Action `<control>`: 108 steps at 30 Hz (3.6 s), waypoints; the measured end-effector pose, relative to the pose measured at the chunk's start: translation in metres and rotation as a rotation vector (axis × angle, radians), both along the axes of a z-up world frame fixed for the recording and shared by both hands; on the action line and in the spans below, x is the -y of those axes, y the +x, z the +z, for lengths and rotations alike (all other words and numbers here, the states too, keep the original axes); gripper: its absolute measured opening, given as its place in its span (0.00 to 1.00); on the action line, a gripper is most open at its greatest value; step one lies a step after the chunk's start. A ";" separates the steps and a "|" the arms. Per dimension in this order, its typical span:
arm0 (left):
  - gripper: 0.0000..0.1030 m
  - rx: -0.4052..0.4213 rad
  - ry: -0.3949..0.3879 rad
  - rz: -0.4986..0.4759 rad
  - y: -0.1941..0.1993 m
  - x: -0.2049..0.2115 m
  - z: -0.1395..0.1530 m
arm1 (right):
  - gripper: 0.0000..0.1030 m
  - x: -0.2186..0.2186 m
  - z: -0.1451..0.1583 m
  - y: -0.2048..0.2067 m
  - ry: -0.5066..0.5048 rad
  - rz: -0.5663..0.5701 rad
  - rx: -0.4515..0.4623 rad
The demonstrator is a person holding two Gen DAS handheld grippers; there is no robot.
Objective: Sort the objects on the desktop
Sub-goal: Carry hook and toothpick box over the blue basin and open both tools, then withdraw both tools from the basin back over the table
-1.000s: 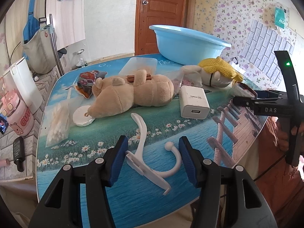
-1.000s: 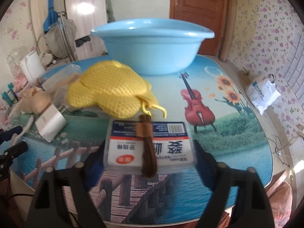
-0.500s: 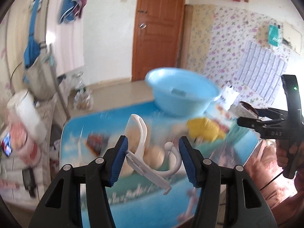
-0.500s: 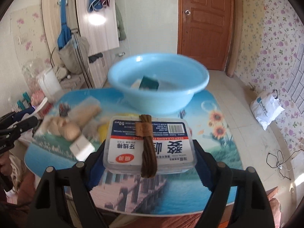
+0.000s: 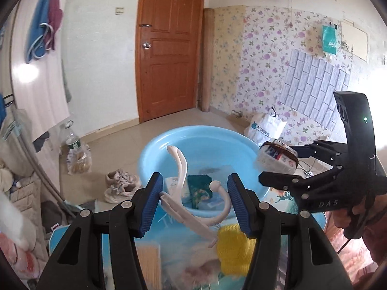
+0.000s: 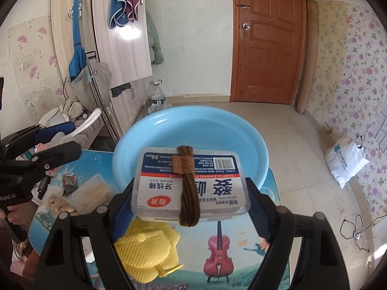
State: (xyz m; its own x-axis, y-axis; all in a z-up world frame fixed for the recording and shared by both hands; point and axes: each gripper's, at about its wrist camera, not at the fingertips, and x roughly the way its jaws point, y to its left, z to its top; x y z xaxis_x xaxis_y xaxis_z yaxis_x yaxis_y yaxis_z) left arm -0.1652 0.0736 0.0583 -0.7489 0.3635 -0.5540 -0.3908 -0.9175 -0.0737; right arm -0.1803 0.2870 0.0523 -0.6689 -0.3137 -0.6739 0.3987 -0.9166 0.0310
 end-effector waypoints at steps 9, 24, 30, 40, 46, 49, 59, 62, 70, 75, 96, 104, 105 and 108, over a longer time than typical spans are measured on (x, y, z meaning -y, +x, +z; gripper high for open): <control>0.74 0.072 -0.024 -0.085 -0.047 -0.034 -0.028 | 0.80 -0.003 -0.018 -0.021 -0.014 -0.038 0.031; 0.95 0.102 -0.032 0.076 -0.009 0.016 -0.025 | 1.00 0.014 -0.028 -0.023 -0.037 -0.058 0.053; 0.99 0.073 -0.012 0.097 0.028 0.036 -0.022 | 1.00 0.019 -0.022 -0.004 -0.012 -0.102 0.000; 1.00 0.080 -0.007 0.133 0.073 0.056 -0.032 | 1.00 0.025 0.000 0.070 -0.143 -0.113 -0.133; 1.00 0.086 -0.019 0.148 0.101 0.064 -0.044 | 1.00 0.042 -0.008 0.096 -0.120 -0.070 -0.108; 1.00 0.085 -0.021 0.156 0.114 0.068 -0.049 | 1.00 0.053 -0.019 0.105 -0.108 -0.029 -0.065; 1.00 0.096 -0.010 0.187 0.144 0.082 -0.066 | 1.00 0.067 -0.056 0.122 -0.093 0.008 0.096; 1.00 0.106 0.000 0.189 0.148 0.085 -0.071 | 1.00 0.063 -0.059 0.124 -0.107 0.002 0.109; 1.00 0.131 -0.006 0.178 0.158 0.087 -0.087 | 1.00 0.055 -0.072 0.127 -0.114 -0.027 0.124; 1.00 0.149 -0.017 0.184 0.158 0.087 -0.094 | 1.00 0.052 -0.074 0.126 -0.098 -0.041 0.128; 1.00 0.153 -0.012 0.196 0.153 0.090 -0.095 | 1.00 0.047 -0.075 0.120 -0.101 -0.062 0.130; 1.00 0.153 -0.013 0.201 0.154 0.091 -0.094 | 1.00 0.046 -0.077 0.120 -0.096 -0.060 0.135; 1.00 0.152 -0.012 0.199 0.154 0.090 -0.094 | 1.00 0.046 -0.077 0.121 -0.095 -0.060 0.134; 1.00 0.156 -0.013 0.201 0.154 0.091 -0.095 | 1.00 0.046 -0.078 0.121 -0.093 -0.060 0.133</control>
State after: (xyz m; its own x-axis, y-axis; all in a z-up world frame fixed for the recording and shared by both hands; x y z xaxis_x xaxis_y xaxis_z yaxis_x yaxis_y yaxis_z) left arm -0.0114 -0.0171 -0.0370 -0.7104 0.2080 -0.6724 -0.1855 -0.9769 -0.1061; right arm -0.0596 0.2409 -0.0253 -0.5949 -0.3410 -0.7279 0.3297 -0.9294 0.1660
